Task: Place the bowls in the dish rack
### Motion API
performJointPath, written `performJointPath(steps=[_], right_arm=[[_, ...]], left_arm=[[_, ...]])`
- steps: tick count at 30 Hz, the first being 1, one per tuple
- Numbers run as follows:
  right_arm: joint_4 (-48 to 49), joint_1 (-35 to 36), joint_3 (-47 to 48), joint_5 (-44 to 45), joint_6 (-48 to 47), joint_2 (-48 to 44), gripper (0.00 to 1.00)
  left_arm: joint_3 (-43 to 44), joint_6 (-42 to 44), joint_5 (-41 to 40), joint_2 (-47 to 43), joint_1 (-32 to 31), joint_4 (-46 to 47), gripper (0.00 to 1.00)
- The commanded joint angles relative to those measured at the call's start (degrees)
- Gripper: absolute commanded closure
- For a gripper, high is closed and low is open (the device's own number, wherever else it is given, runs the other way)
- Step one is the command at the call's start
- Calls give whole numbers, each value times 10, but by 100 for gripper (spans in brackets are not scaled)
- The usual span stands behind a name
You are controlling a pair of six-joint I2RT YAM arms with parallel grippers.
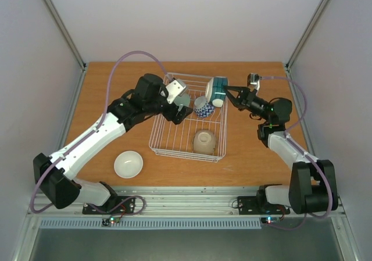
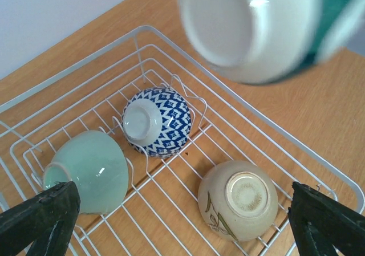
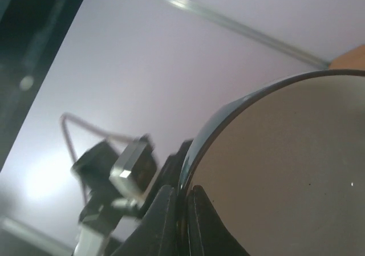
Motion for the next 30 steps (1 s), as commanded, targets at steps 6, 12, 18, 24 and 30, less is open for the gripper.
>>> performJointPath(steps=[6, 12, 18, 24, 30], right_arm=[[170, 6, -49, -66, 71, -147, 99], [170, 10, -53, -80, 65, -177, 99], [169, 20, -47, -79, 60, -170, 99], [169, 53, -37, -73, 52, -159, 99], [169, 59, -36, -66, 50, -158, 99]], left_arm=[[-5, -107, 90, 41, 62, 84, 1], [-24, -207, 274, 76, 113, 154, 1], [-67, -269, 381, 73, 127, 246, 1], [-106, -365, 499, 87, 134, 399, 1], [-171, -526, 581, 94, 145, 695, 1]])
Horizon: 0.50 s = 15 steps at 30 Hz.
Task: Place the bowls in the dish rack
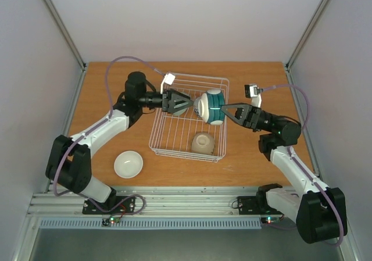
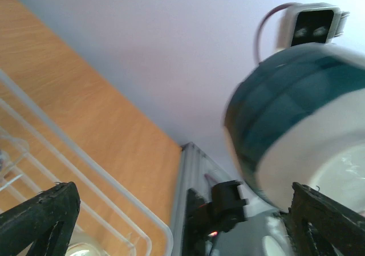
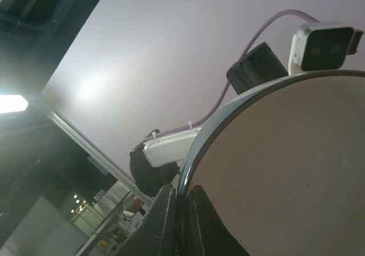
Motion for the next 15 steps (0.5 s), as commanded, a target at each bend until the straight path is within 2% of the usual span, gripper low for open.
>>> performJointPath(steps=[1, 5, 6, 8, 15], right_arm=[[39, 5, 19, 24, -15, -7, 99], [40, 9, 15, 28, -21, -8, 99], [39, 12, 15, 29, -23, -9, 99], [39, 16, 13, 29, -26, -8, 99], [40, 28, 12, 30, -46, -7, 99]], left_arm=[[-44, -194, 104, 22, 12, 356, 1], [-40, -429, 133, 97, 15, 660, 1], [-29, -511, 139, 124, 15, 701, 1], [-16, -562, 140, 155, 15, 706, 1], [-22, -558, 140, 150, 15, 706, 1]])
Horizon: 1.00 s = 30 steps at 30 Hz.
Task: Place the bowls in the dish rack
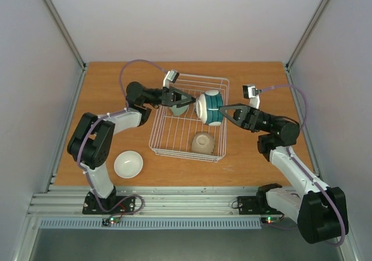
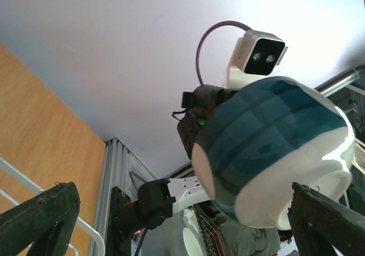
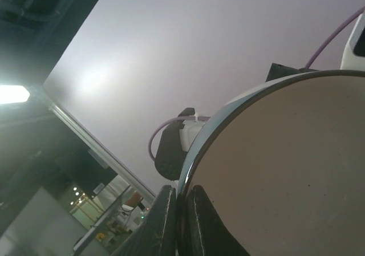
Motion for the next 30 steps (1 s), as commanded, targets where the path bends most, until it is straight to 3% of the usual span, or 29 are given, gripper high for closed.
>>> performJointPath(steps=[1, 9, 18, 22, 26, 28, 30], right_arm=[[39, 14, 14, 28, -34, -5, 99], [40, 32, 47, 17, -64, 56, 99], [37, 0, 187, -39, -41, 203, 99], [-42, -24, 274, -55, -76, 246, 99], [-286, -29, 349, -50, -259, 227, 99], [-300, -30, 379, -58, -271, 230, 99], [-246, -35, 404, -68, -225, 247, 99]], left_arm=[[7, -55, 13, -29, 2, 95, 1], [1, -54, 12, -82, 0, 95, 1], [0, -39, 18, -108, 0, 94, 1], [14, -38, 23, -105, 1, 78, 1], [15, 1, 20, -116, 3, 2, 1], [12, 45, 15, -133, 3, -70, 1], [12, 131, 5, -158, 3, -175, 1]])
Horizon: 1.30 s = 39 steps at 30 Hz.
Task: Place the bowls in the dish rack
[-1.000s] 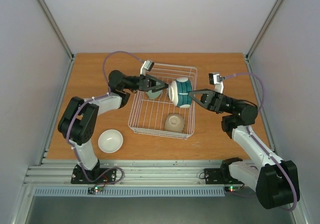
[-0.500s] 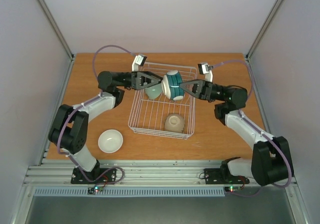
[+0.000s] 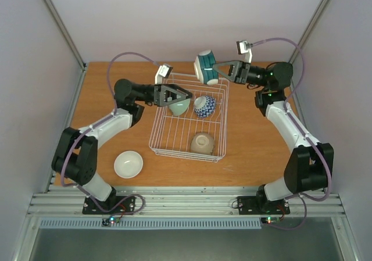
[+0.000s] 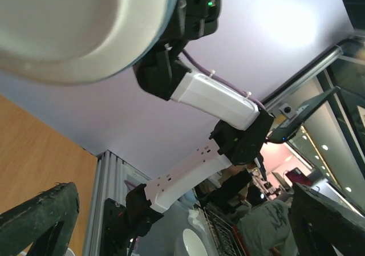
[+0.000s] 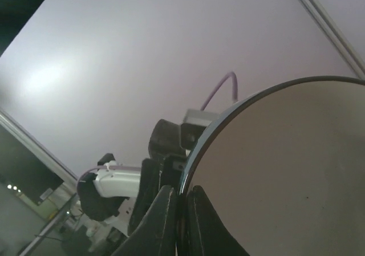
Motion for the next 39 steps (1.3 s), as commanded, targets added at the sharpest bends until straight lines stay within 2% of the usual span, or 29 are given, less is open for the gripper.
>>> performJointPath(steps=[1, 4, 6, 7, 9, 13, 16, 22, 26, 27, 29, 31, 34, 36, 39], right_arm=[[19, -8, 79, -1, -12, 12, 99], [140, -23, 144, -3, 117, 84, 99], [245, -35, 214, 3, 230, 168, 99], [267, -39, 251, 7, 285, 201, 99], [269, -41, 317, 13, 305, 250, 99], [271, -41, 417, 18, 363, 337, 99], [271, -34, 433, 22, 378, 359, 99], [270, -11, 379, 13, 345, 320, 99], [260, -15, 281, 7, 296, 248, 99], [238, -15, 251, 4, 246, 214, 99], [94, -14, 169, 4, 116, 148, 99], [-119, -10, 130, 22, -65, 77, 99], [-434, 22, 141, 82, -306, -1, 99], [-530, 51, 153, 116, -383, -30, 99], [-605, 79, 187, 130, -431, -36, 98]], left_arm=[[14, 163, -12, -62, 3, -213, 1], [46, 349, -53, -111, 3, -462, 1], [78, 465, -96, -130, 2, -642, 1], [92, 517, -122, -139, 2, -707, 1], [110, 593, -167, -154, 1, -779, 1], [113, 634, -198, -181, 1, -809, 1], [116, 642, -208, -185, 0, -819, 1], [114, 663, -236, -187, 1, -828, 0], [118, 687, -275, -191, 0, -846, 1], [120, 691, -283, -191, 0, -852, 1], [122, 697, -296, -191, 0, -857, 1], [122, 701, -299, -192, 0, -857, 1], [122, 705, -307, -191, -1, -859, 1], [123, 708, -312, -190, -2, -860, 1], [122, 713, -315, -190, -3, -861, 1]])
